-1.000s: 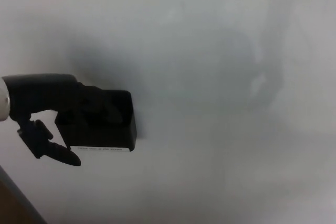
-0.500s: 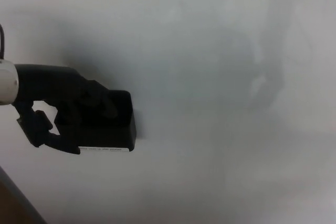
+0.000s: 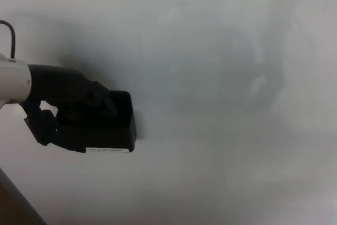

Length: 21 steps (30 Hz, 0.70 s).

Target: A magnetic marker holder is on the left hand side of the white board, the robot put the index and middle finger into the opening of the container and pull off the magnetic holder and hand it to a human on the left hand side.

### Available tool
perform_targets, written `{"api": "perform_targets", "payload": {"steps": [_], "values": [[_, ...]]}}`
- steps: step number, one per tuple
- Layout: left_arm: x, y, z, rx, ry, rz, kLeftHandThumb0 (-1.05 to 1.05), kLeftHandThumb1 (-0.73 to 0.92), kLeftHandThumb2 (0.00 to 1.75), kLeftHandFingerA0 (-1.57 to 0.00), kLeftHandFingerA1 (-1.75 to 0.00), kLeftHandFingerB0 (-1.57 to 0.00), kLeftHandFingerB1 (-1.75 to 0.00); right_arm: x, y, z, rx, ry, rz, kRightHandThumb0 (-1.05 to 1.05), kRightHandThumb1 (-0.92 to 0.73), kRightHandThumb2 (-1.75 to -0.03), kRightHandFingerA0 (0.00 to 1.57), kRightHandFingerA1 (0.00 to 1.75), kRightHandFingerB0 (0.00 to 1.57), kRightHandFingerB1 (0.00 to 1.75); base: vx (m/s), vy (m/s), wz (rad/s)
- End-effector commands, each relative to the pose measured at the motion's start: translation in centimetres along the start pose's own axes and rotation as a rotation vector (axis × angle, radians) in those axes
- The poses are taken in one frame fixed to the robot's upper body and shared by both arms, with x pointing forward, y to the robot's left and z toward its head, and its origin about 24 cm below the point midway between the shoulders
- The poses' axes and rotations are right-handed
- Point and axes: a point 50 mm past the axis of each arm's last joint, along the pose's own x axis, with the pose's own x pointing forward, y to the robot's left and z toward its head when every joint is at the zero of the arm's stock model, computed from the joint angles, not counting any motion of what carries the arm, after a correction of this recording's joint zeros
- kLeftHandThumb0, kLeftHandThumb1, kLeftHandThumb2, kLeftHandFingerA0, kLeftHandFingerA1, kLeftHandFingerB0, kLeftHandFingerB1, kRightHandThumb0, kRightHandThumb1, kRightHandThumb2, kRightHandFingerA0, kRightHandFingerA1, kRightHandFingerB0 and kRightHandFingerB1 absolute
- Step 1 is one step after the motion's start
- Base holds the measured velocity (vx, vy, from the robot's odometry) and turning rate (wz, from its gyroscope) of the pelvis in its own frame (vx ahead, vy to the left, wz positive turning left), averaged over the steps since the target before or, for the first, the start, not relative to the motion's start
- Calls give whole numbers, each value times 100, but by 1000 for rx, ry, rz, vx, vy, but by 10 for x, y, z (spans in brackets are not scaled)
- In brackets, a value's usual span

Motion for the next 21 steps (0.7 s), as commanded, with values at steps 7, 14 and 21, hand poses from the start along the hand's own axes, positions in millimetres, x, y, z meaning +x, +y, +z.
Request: {"api": "perform_targets", "payload": {"steps": [7,14,21], "values": [[3,0,-1,-12,62,-12,-69,49,78,-27,-44,-11,-37,1,-6,-2,-32,10,-11,-41,-63,-58,74,52,58,45,0,0,0],[12,-8,-2,-13,80,-36,-66,58,58,-57,-44,-18,-28,3,-5,-1,-32,5,-10,-41,-63,-58,75,52,58,45,0,0,0],[16,-12,-5,-7,105,-62,-66,58,58,-56,-43,-17,-28,3,-6,-1,-37,3,-12,-40,-63,-58,76,52,59,45,0,0,0]]}}
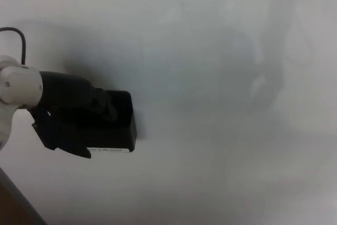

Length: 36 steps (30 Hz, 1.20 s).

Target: A magnetic marker holder is on the left hand side of the white board, the robot put the index and middle finger into the opening of the container and pull off the magnetic holder and hand it to a human on the left hand side.

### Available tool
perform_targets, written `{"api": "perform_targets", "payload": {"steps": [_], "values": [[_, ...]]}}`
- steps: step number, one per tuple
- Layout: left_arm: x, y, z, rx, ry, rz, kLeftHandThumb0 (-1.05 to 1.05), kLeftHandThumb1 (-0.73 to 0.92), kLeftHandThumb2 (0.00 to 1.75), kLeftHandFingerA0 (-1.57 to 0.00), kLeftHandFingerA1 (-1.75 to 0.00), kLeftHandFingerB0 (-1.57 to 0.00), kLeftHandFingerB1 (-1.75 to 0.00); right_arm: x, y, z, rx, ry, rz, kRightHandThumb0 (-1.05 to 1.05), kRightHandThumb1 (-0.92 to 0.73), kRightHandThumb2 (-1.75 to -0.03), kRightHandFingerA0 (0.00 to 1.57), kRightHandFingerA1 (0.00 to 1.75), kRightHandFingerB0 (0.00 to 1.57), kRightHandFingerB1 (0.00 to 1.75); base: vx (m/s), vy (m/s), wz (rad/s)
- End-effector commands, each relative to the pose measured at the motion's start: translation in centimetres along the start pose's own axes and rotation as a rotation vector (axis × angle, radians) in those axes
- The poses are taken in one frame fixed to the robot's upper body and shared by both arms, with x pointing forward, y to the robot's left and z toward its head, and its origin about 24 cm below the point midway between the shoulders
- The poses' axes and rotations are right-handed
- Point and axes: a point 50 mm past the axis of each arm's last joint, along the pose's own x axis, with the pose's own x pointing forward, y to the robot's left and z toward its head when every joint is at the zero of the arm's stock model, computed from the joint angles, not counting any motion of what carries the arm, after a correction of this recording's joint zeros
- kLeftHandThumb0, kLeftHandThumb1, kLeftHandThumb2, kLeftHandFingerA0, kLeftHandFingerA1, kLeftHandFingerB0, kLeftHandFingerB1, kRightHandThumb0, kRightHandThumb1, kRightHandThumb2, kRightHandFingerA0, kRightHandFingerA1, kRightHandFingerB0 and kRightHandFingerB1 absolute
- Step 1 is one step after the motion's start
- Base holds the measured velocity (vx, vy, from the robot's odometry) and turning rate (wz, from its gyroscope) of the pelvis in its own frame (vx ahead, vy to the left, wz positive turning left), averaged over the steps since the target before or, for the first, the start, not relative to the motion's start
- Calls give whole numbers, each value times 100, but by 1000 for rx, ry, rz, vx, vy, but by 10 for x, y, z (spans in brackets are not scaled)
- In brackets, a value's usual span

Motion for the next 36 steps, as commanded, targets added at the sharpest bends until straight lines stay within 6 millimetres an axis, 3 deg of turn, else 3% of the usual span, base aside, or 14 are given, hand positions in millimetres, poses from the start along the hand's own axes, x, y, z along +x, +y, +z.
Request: {"api": "perform_targets", "payload": {"steps": [1,4,5,6,7,9,10,11,12,13,14,26,30,36], "values": [[5,-5,-7,0,63,-25,-67,59,58,-59,-44,-16,-28,1,-7,-2,-27,8,-17,-41,-63,-58,75,51,59,45,0,0,0],[10,-8,-9,9,81,-41,-66,58,58,-50,-41,-16,-29,1,-7,-2,-27,8,-16,-40,-63,-58,75,51,59,45,0,0,0],[11,-8,-9,6,81,-45,-44,35,88,-43,-61,-1,-42,1,-7,-2,-27,8,-15,-40,-63,-58,75,51,59,45,0,0,0],[12,-9,-9,4,80,-48,-44,35,88,-43,-61,-1,-42,1,-7,-2,-26,7,-15,-40,-63,-58,75,51,59,45,0,0,0],[13,-8,-8,10,80,-51,-68,60,59,-54,-42,-15,-28,1,-7,-2,-27,6,-14,-40,-63,-58,75,51,58,44,0,0,0],[14,-8,-7,21,83,-54,-68,59,58,-51,-41,-15,-28,2,-6,-1,-29,3,-13,-39,-63,-58,75,51,58,45,0,0,0],[16,-9,-6,29,86,-55,-72,49,80,-38,-49,-9,-37,3,-6,-1,-29,4,-13,-41,-63,-59,74,51,58,44,0,0,0],[17,-9,-5,35,88,-55,-72,49,80,-38,-49,-9,-37,3,-6,-1,-29,5,-13,-41,-63,-59,74,51,58,44,0,0,0],[20,-10,-4,40,90,-57,-68,58,58,-48,-42,-15,-28,3,-6,-1,-28,6,-13,-40,-63,-59,74,51,58,44,0,0,0],[21,-10,-4,40,89,-59,-68,58,58,-48,-42,-15,-28,3,-6,-1,-27,6,-13,-40,-63,-59,74,51,58,44,0,0,0],[23,-11,-3,40,93,-64,-72,49,80,-35,-49,-7,-36,3,-6,-1,-23,6,-13,-38,-63,-58,74,51,59,45,0,0,0],[39,-19,4,69,96,-93,-75,48,81,-38,-53,-9,-37,2,-6,-1,-37,3,-8,-38,-63,-58,75,51,59,45,0,0,0],[45,-27,5,71,94,-114,-84,53,82,-48,-55,-10,-34,-5,-6,-5,-39,8,-6,-39,-63,-58,76,52,60,46,0,0,0],[49,-37,3,74,97,-124,-77,48,83,-42,-55,-9,-37,-10,-4,-6,-36,12,6,-37,-62,-57,74,52,60,45,0,0,0]]}}
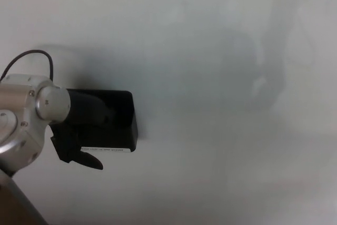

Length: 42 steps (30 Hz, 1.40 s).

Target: A magnetic marker holder is on the left hand side of the white board, the robot put the index and middle finger into the opening of the container and pull off the magnetic holder and hand it to a human on the left hand side.

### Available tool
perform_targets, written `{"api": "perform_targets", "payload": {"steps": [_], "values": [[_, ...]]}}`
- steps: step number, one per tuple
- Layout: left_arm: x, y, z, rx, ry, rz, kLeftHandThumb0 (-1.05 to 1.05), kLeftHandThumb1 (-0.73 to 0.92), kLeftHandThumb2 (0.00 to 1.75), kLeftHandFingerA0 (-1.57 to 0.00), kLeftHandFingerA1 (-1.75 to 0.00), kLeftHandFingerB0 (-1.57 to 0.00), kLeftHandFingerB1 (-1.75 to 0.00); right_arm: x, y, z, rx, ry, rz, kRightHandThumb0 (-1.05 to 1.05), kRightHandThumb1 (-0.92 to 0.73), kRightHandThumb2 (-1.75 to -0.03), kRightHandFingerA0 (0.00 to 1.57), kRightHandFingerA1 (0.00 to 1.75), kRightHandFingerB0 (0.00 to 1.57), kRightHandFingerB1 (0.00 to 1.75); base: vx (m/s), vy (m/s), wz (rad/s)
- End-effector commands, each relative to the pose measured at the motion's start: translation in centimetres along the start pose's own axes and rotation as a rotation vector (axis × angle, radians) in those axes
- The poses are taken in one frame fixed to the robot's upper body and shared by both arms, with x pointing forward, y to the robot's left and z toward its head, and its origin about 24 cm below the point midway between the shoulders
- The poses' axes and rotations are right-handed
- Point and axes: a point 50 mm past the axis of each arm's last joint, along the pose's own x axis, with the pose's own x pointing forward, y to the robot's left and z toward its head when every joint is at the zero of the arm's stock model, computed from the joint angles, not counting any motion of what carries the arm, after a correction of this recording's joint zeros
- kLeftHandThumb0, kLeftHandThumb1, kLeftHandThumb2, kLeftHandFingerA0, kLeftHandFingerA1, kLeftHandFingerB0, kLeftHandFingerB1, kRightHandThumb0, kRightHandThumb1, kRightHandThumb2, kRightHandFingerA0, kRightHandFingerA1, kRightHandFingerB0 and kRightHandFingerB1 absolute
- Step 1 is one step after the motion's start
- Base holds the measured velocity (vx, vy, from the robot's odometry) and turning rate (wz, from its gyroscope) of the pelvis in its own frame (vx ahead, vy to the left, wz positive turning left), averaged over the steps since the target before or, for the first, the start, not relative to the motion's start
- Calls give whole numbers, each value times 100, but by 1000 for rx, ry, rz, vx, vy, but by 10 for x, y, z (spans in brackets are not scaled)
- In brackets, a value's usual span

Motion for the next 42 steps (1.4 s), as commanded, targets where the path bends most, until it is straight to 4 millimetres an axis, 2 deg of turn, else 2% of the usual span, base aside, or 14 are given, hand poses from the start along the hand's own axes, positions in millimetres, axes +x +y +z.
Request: {"api": "perform_targets", "payload": {"steps": [1,10,11,13,14,16,20,27,28,29,30,40,41,42], "values": [[12,-18,-1,26,7,-51,-76,59,59,-47,-45,-14,-27,-5,-5,-3,-20,0,-5,-38,-62,-57,74,52,60,45,0,0,0],[15,-22,-2,26,20,-62,-74,58,59,-50,-45,-14,-27,-4,-5,-2,-44,-15,-4,-39,-62,-58,75,52,60,45,0,0,0],[15,-22,-2,25,16,-59,-85,52,82,-46,-54,-10,-35,-4,-5,-2,-41,-14,-7,-39,-62,-58,75,52,60,46,0,0,0],[14,-20,-2,31,15,-53,-83,51,84,-43,-54,-6,-32,-3,-5,-2,-42,-16,-10,-39,-62,-58,75,52,60,46,0,0,0],[12,-19,-2,34,14,-50,-75,58,59,-49,-46,-14,-27,-3,-5,-2,-43,-18,-10,-40,-63,-58,74,52,60,46,0,0,0],[12,-18,-2,35,13,-50,-75,58,59,-49,-46,-14,-27,-3,-5,-2,-43,-18,-10,-40,-63,-58,74,52,60,46,0,0,0],[-3,-5,2,29,-22,-9,-76,59,59,-46,-45,-14,-27,-2,-7,-2,-48,-19,-11,-38,-63,-58,74,52,60,46,0,0,0],[-30,20,11,39,-61,69,-76,58,58,-52,-48,-17,-28,-1,-7,-2,-46,-16,-12,-39,-63,-58,75,53,61,47,0,0,0],[-33,23,12,38,-61,76,-76,58,58,-47,-45,-17,-28,-1,-7,-2,-49,-17,-12,-39,-63,-58,76,53,61,46,0,0,0],[-39,29,13,36,-64,90,-76,57,58,-60,-50,-17,-28,-1,-7,-2,-57,-18,-12,-37,-63,-57,77,54,61,47,0,0,0],[-42,32,14,36,-67,97,-76,57,58,-60,-50,-17,-28,-1,-7,-2,-61,-18,-13,-37,-63,-57,77,54,61,47,0,0,0],[-46,37,15,30,-63,98,-77,57,58,-57,-49,-17,-28,-1,-7,-2,-65,-23,-17,-36,-62,-58,79,55,62,48,0,0,0],[-51,41,16,38,-63,111,-87,51,82,-46,-50,-14,-37,0,-7,-1,-65,-21,-14,-40,-63,-59,77,55,61,48,0,0,0],[-56,47,18,49,-64,127,-87,51,82,-46,-50,-14,-37,1,-7,-1,-65,-19,-11,-40,-63,-59,77,55,61,48,0,0,0]]}}
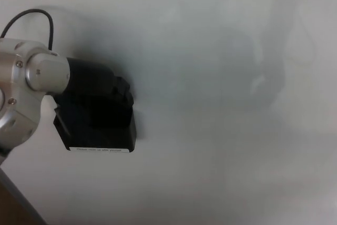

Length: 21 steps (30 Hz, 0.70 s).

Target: A magnetic marker holder is on the left hand side of the white board, the robot put the index and middle finger into the opening of the container and pull off the magnetic holder and hand it to a human on the left hand side.

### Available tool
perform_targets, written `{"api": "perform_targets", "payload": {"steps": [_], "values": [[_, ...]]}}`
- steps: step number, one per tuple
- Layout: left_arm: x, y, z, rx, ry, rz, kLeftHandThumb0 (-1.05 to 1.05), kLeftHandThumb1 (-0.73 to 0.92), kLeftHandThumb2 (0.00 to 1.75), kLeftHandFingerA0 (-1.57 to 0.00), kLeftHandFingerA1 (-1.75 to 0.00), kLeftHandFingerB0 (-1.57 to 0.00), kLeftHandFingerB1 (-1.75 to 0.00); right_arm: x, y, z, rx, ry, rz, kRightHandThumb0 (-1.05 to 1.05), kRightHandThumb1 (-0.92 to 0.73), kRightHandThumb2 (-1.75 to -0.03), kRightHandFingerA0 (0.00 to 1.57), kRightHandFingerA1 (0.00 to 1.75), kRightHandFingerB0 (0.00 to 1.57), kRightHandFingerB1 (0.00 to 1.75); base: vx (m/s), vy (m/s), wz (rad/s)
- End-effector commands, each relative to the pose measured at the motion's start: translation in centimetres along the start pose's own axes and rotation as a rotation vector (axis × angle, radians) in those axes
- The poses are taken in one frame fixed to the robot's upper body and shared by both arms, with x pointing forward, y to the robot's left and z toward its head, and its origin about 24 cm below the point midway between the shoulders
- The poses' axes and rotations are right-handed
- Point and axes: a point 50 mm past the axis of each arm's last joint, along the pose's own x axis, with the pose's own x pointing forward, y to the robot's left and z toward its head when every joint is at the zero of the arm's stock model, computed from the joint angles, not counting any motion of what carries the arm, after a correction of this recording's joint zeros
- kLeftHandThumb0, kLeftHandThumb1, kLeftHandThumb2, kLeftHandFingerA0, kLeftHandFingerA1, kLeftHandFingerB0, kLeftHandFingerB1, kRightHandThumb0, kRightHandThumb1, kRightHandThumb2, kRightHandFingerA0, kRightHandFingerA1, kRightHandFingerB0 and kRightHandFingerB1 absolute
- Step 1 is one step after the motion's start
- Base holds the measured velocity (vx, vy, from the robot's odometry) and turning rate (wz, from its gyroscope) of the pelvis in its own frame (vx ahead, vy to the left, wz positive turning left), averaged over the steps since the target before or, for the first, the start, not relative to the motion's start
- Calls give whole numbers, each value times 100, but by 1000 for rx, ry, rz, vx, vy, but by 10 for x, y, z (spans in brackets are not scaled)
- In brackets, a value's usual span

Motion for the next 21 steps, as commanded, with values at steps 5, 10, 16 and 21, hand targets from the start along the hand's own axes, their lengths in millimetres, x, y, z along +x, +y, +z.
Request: {"api": "perform_targets", "payload": {"steps": [5,10,16,21], "values": [[-14,15,1,0,10,15,-87,51,82,-46,-50,-14,-37,0,-5,-3,-21,9,-6,-40,-63,-59,77,55,61,48,0,0,0],[-17,22,1,7,19,25,-78,56,57,-51,-43,-19,-28,4,-7,-1,-29,-5,-11,-39,-63,-58,78,54,62,48,0,0,0],[-14,16,-3,-2,36,8,-85,50,80,-54,-54,-14,-37,4,-6,-1,-36,-6,-6,-36,-63,-58,81,56,63,48,0,0,0],[-6,6,-9,-8,50,-29,-78,46,81,-30,-47,-12,-37,3,-6,0,-28,-7,-8,-37,-62,-58,81,56,62,48,0,0,0]]}}
